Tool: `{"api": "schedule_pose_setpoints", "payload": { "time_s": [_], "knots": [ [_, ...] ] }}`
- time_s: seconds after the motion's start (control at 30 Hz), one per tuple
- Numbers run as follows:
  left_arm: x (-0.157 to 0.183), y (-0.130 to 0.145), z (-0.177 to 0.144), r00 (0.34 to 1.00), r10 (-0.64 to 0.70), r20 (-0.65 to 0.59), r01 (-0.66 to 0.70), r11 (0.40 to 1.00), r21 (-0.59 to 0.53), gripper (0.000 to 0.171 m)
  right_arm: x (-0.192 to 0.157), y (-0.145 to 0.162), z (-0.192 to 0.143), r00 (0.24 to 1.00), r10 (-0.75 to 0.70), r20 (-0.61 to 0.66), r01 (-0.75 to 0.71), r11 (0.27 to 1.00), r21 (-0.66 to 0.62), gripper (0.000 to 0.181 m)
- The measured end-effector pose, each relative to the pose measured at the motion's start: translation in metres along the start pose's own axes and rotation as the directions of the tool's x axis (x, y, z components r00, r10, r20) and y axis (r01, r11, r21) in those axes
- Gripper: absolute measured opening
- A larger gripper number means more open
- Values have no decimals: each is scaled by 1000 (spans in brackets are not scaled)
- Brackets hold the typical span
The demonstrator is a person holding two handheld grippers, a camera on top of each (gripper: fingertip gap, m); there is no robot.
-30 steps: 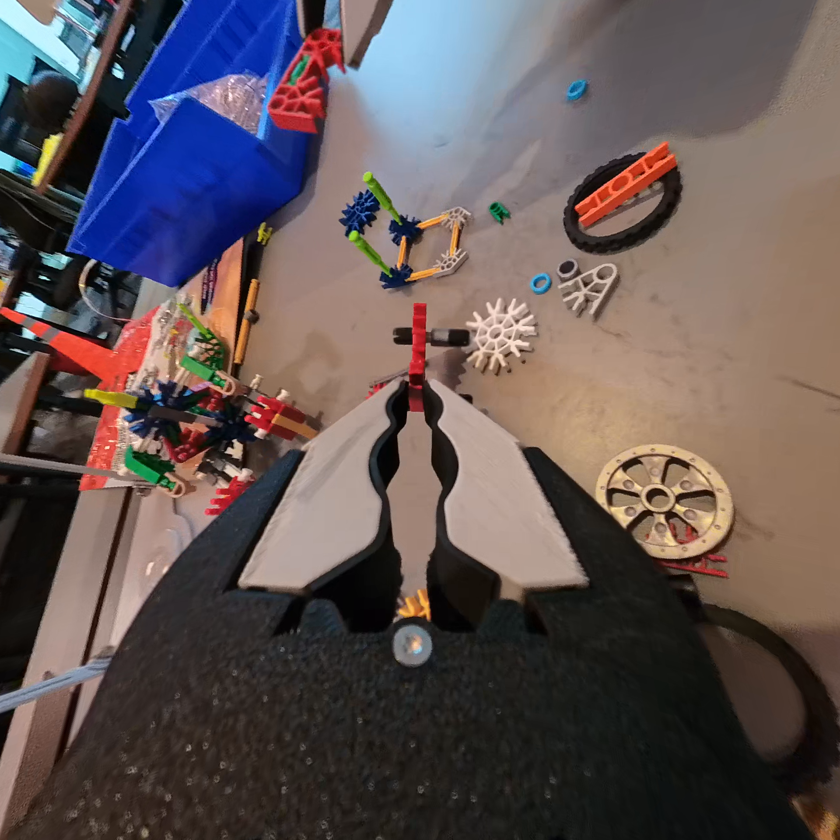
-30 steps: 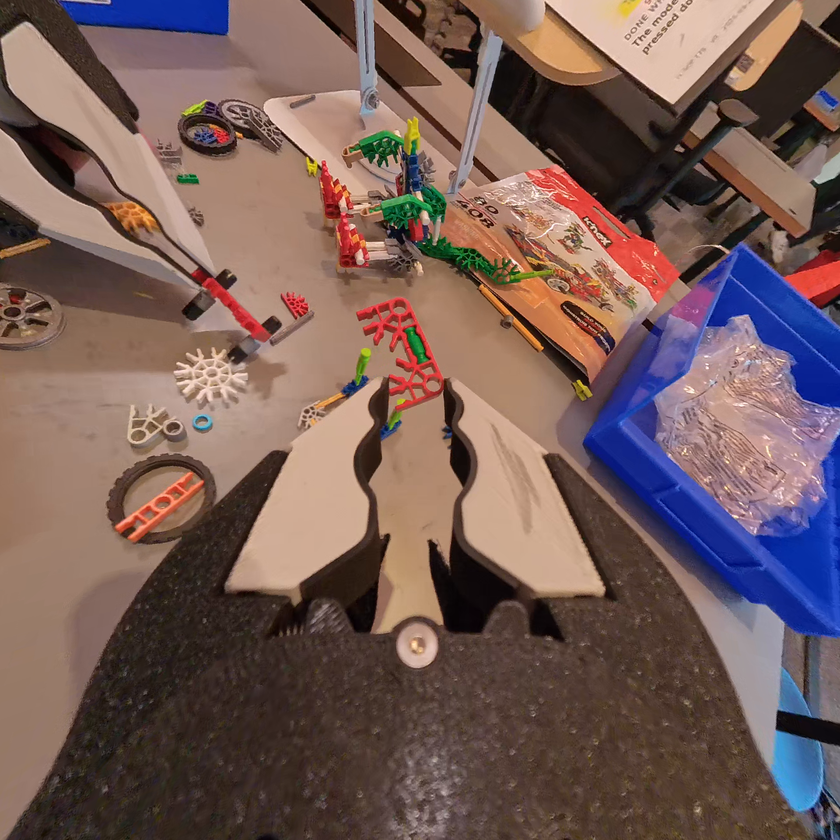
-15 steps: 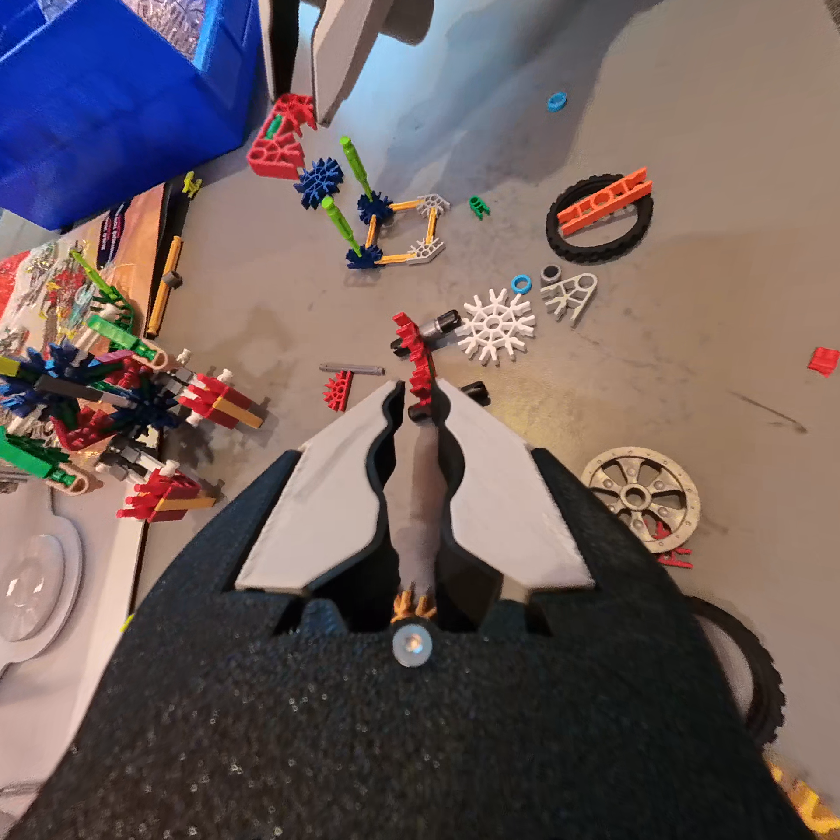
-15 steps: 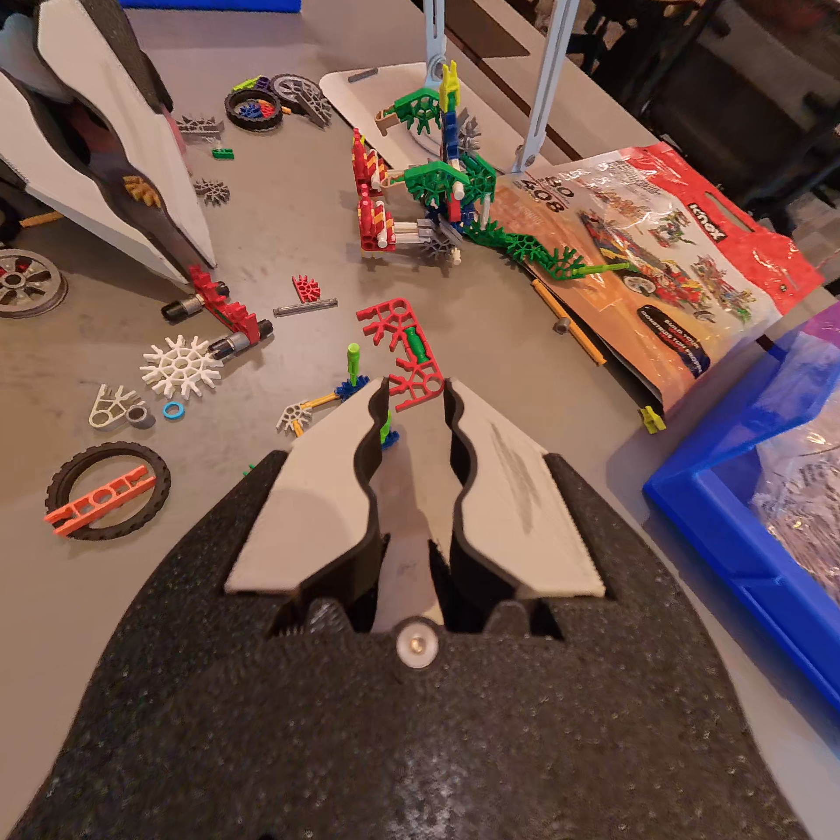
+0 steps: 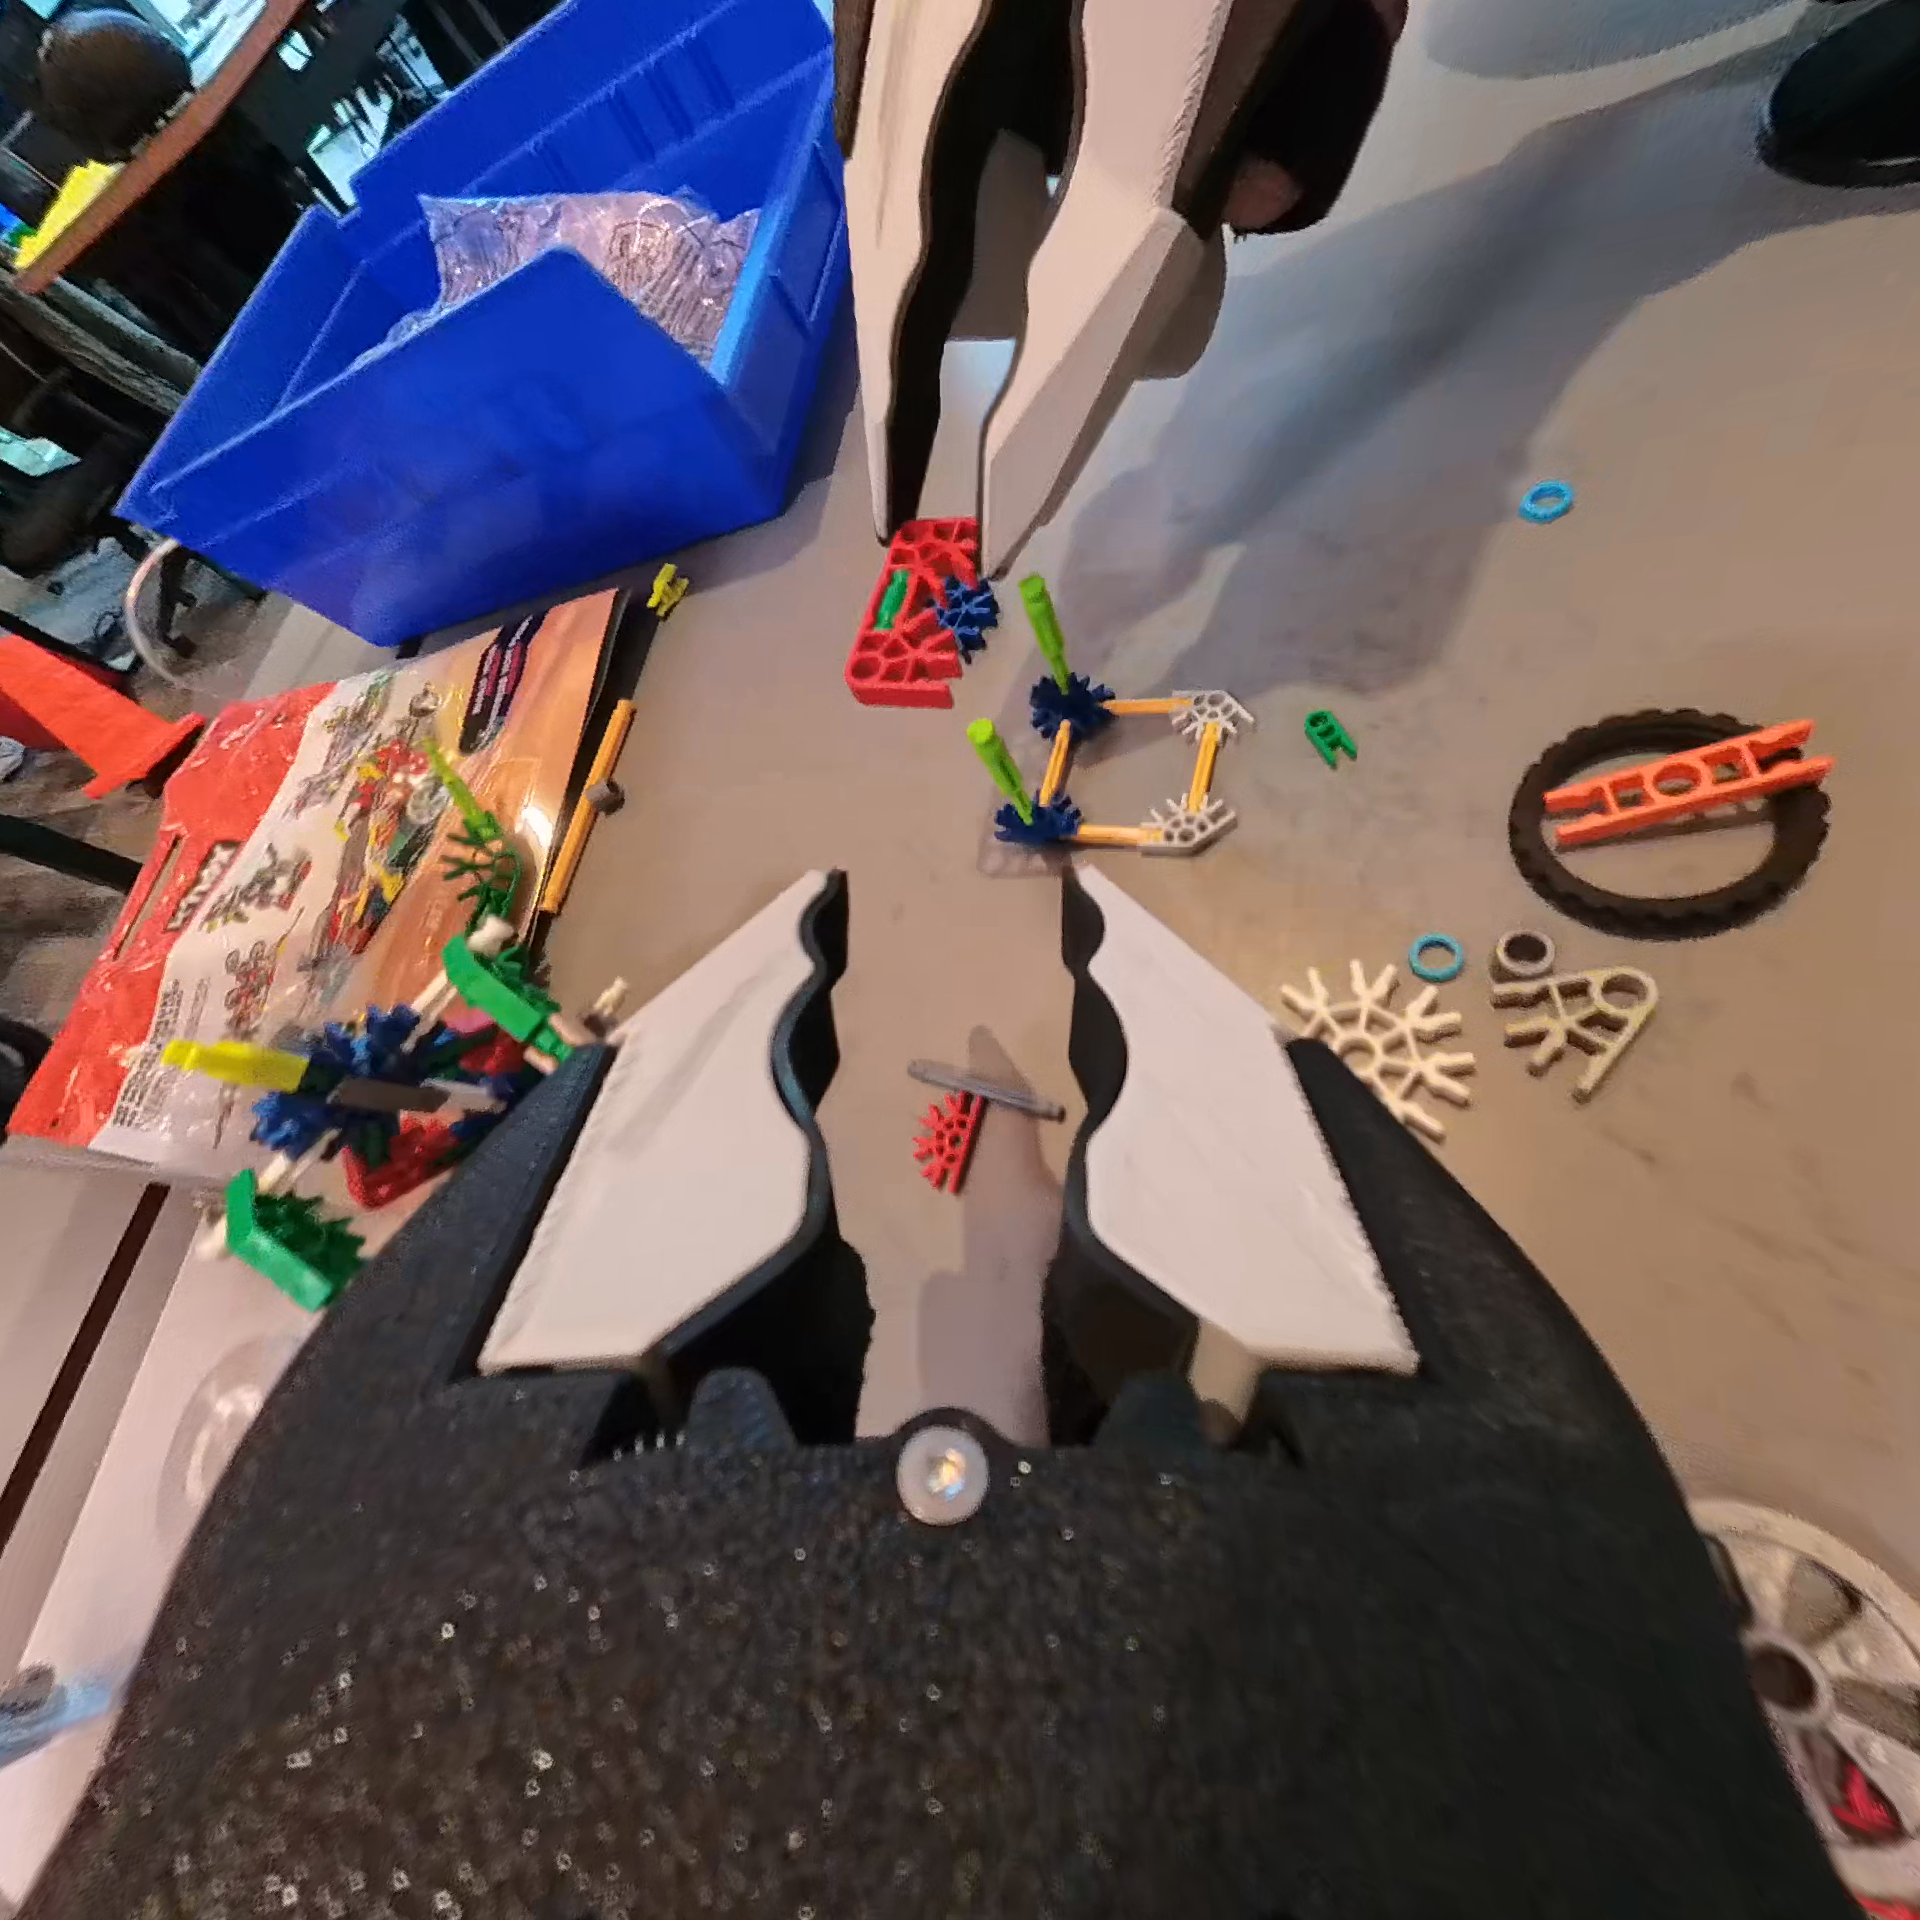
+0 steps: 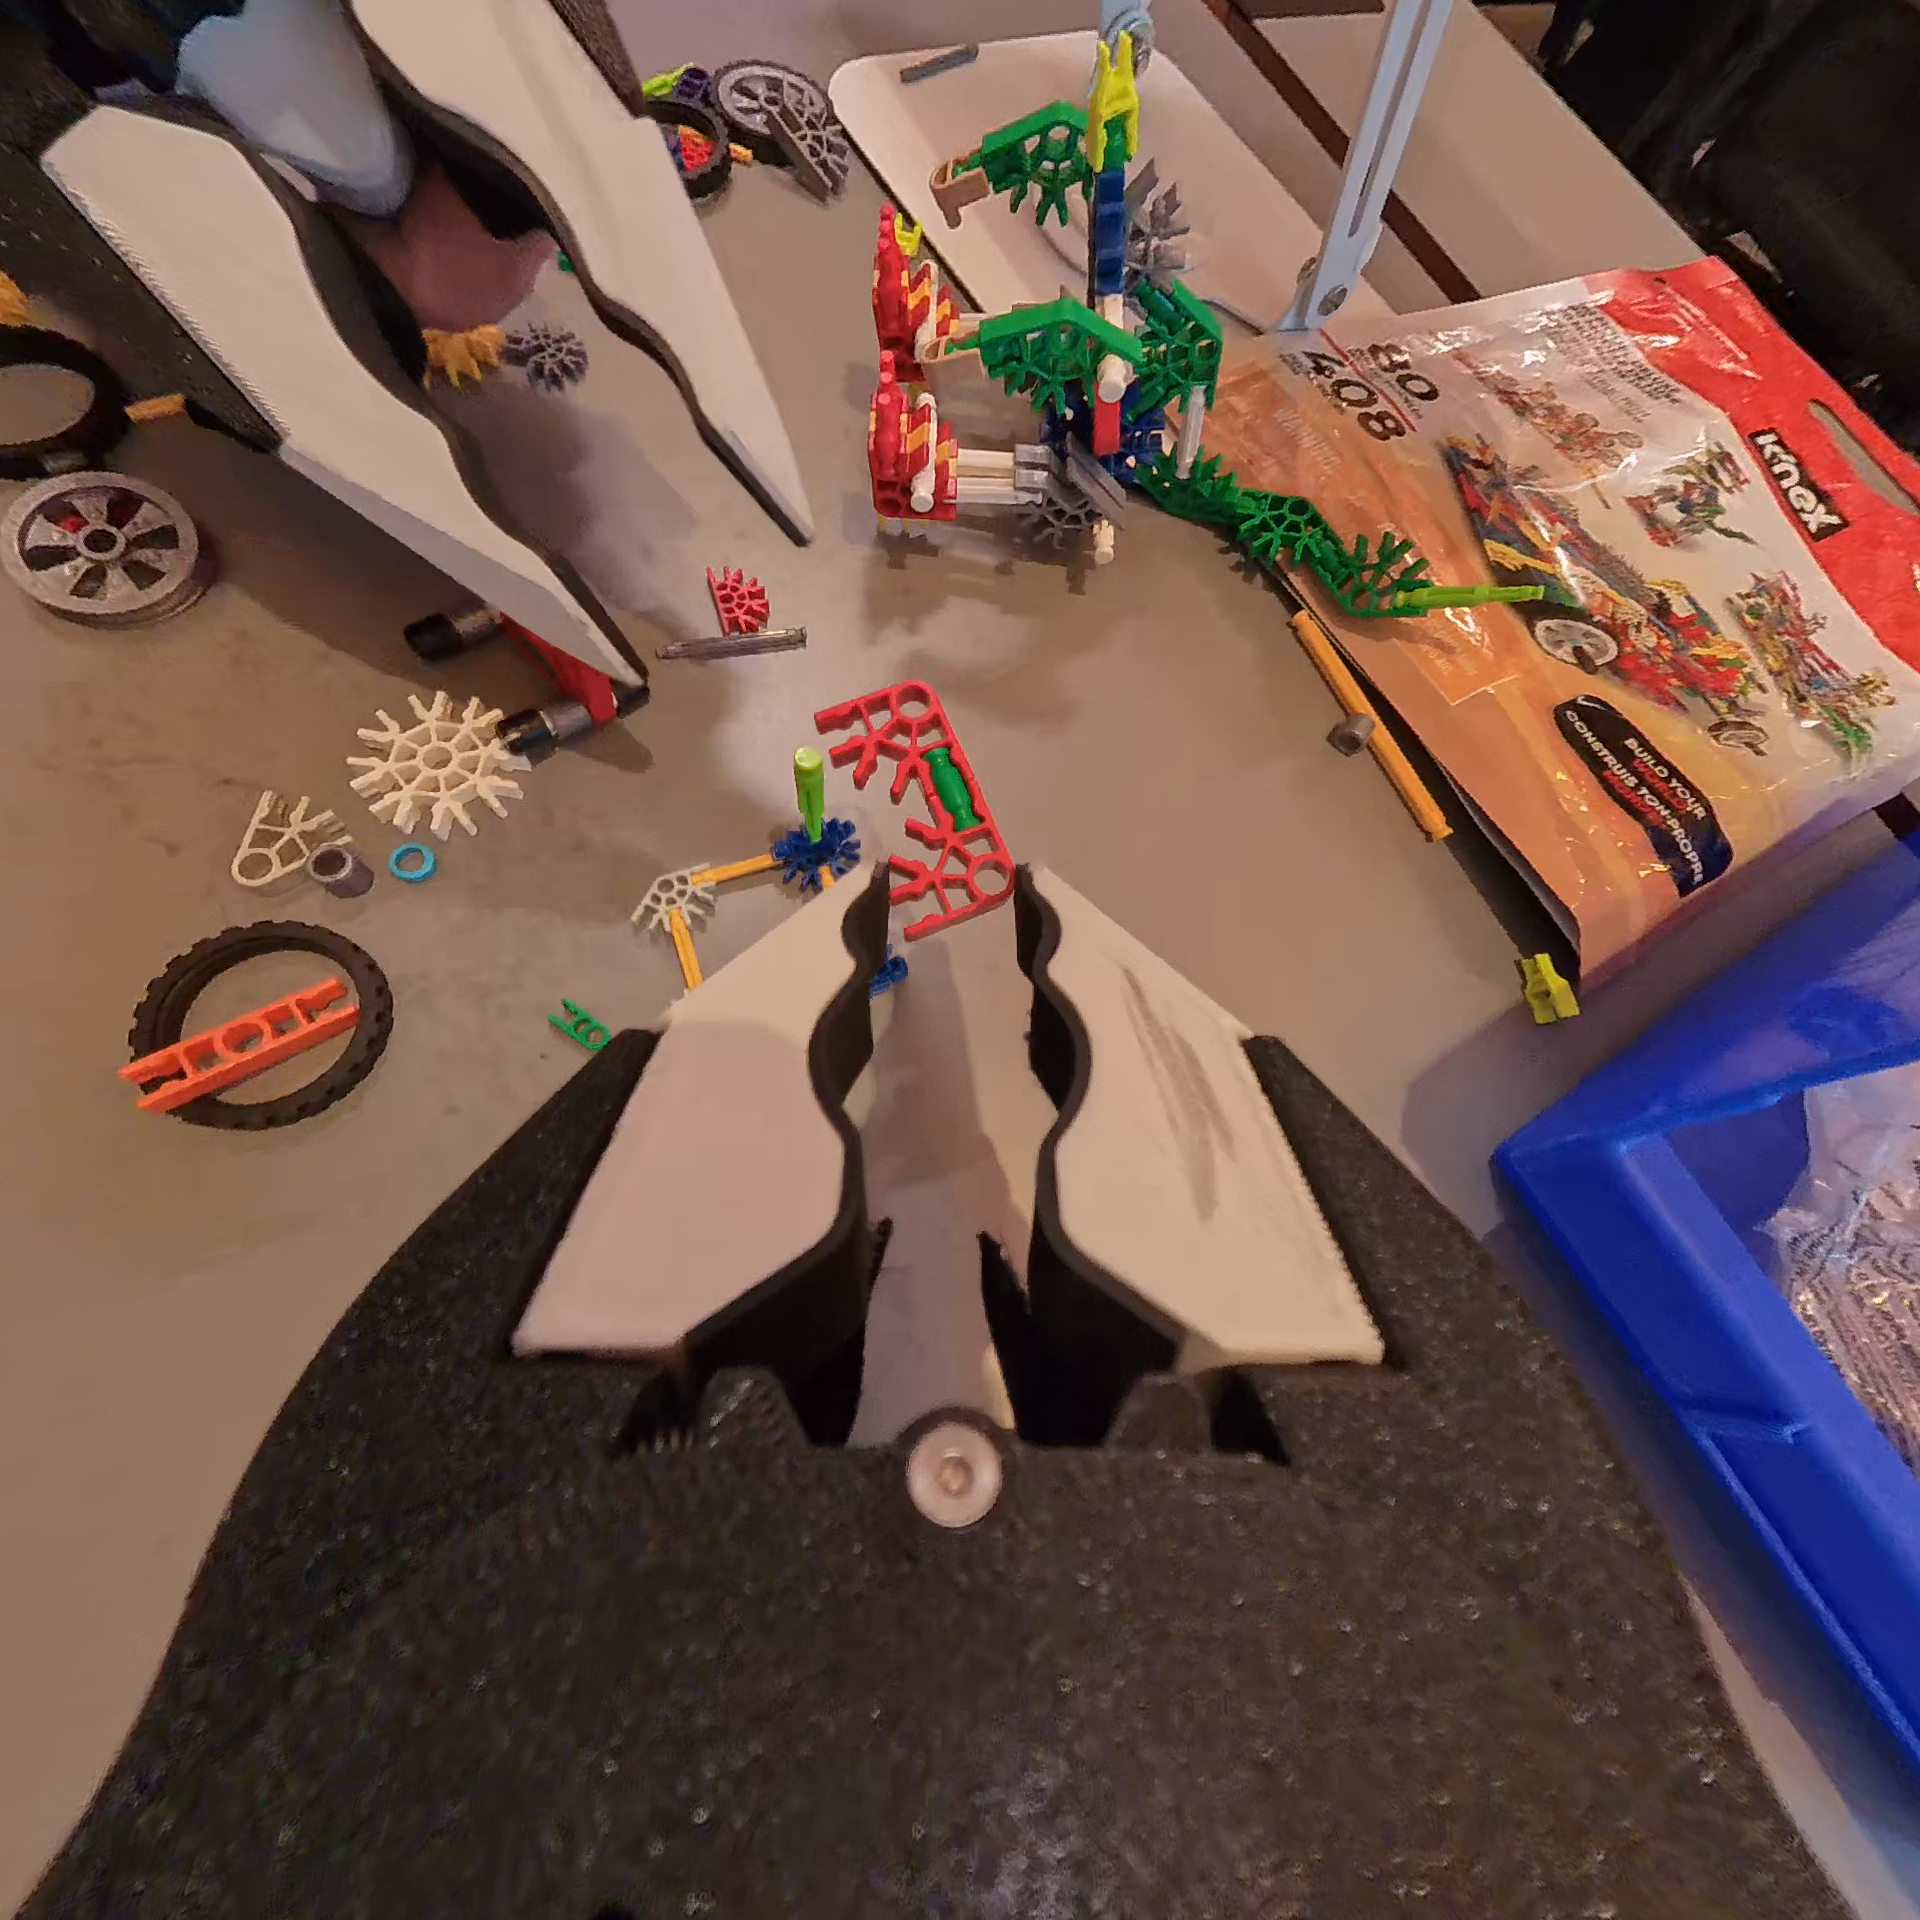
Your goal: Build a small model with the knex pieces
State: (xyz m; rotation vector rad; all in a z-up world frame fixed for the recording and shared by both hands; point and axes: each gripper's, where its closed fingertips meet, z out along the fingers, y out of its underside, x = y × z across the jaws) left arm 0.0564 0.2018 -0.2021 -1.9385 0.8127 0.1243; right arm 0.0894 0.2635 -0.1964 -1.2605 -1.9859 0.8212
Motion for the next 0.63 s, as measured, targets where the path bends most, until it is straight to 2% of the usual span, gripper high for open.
{"api": "schedule_pose_setpoints", "payload": {
  "time_s": [0.2,0.33,0.63],
  "knots": [
    [-3,-10,23,998,58,-10,-58,998,-18,43,1,2,2,1000,-7,14,7,1000,-18,23],
    [-7,-17,33,998,49,-26,-50,999,-9,43,2,2,4,1000,-12,18,13,999,-33,23],
    [-3,-10,40,997,18,-79,-19,1000,-9,35,-5,7,9,998,-19,57,22,998,-53,23]
  ]
}}
